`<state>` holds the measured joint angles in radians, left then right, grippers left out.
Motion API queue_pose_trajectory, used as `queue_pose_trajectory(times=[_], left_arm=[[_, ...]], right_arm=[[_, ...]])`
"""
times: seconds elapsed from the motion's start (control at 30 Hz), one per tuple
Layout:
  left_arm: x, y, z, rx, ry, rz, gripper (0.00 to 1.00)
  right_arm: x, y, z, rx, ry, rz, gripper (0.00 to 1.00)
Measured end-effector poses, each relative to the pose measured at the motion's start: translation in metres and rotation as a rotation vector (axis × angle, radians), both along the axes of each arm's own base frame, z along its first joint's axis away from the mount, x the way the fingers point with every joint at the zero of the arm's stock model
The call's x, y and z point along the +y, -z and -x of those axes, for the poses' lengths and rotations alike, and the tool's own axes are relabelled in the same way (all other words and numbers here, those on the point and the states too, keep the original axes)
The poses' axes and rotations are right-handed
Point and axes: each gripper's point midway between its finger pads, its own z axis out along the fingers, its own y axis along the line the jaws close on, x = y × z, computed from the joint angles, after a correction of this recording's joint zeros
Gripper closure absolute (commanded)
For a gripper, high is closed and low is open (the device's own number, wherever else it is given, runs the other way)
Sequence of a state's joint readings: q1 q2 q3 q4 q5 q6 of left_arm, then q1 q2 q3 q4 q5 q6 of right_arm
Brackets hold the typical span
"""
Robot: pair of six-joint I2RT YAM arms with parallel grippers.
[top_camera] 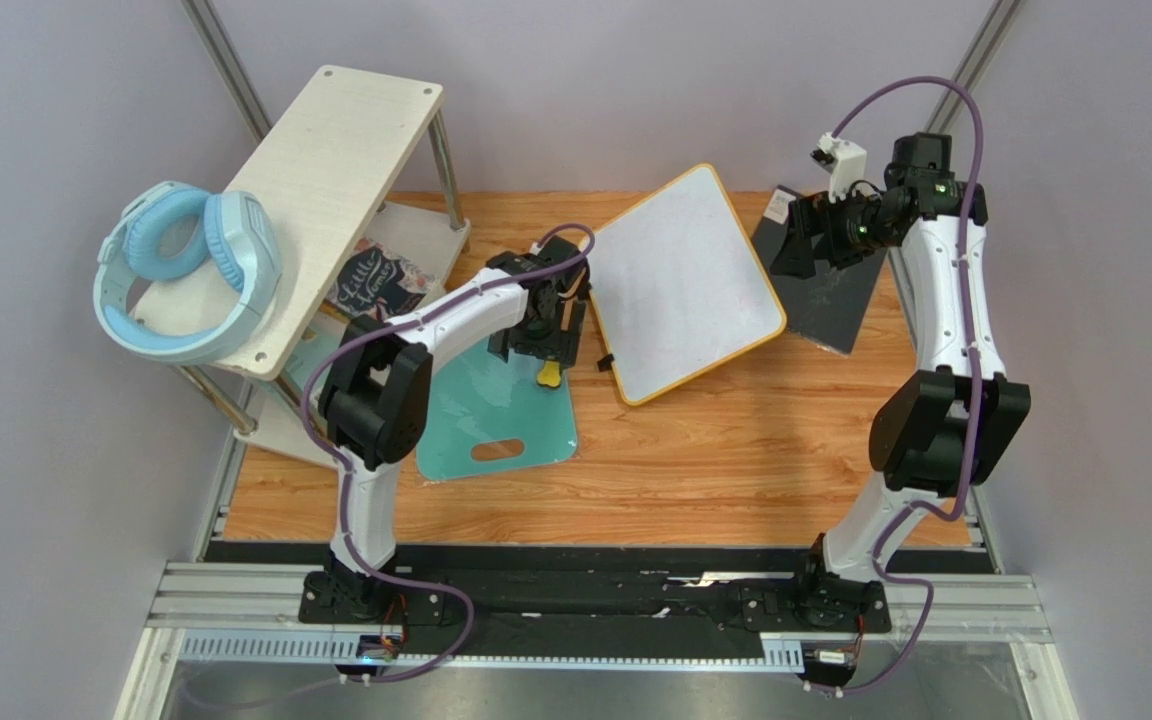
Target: Erase the whiteboard
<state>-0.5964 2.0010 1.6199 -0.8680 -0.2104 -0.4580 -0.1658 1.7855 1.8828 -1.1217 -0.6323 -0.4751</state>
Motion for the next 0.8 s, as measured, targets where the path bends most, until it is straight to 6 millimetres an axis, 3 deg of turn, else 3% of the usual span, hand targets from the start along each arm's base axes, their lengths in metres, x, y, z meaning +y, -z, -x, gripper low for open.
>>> queue_pose_trajectory(times=[0.13,0.27,0.33,0.5,0.67,0.8], left_arm=[[-0.004,0.022,0.010,0.079,0.023,-0.006,0.06],[-0.022,0.040,0.032,0.181,0.093,0.106,0.07],[-0.029,0.044,0.041,0.220,0.118,0.148,0.06],[-0.035,0.043,0.039,0.214,0.130,0.177,0.06],[-0.034,0.037,0.035,0.175,0.129,0.182,0.06],[-0.034,0.017,0.025,0.117,0.119,0.218,0.07]], right_arm=[[0.000,0.000,0.001,0.001,-0.001,-0.002,0.12],[0.001,0.000,0.001,0.001,-0.003,-0.004,0.12],[0.001,0.002,0.002,0.004,-0.003,-0.005,0.12],[0.006,-0.003,0.005,-0.005,-0.018,-0.025,0.12],[0.016,-0.031,0.016,-0.076,-0.048,-0.043,0.14],[0.042,-0.070,0.030,-0.175,-0.122,-0.060,0.17]])
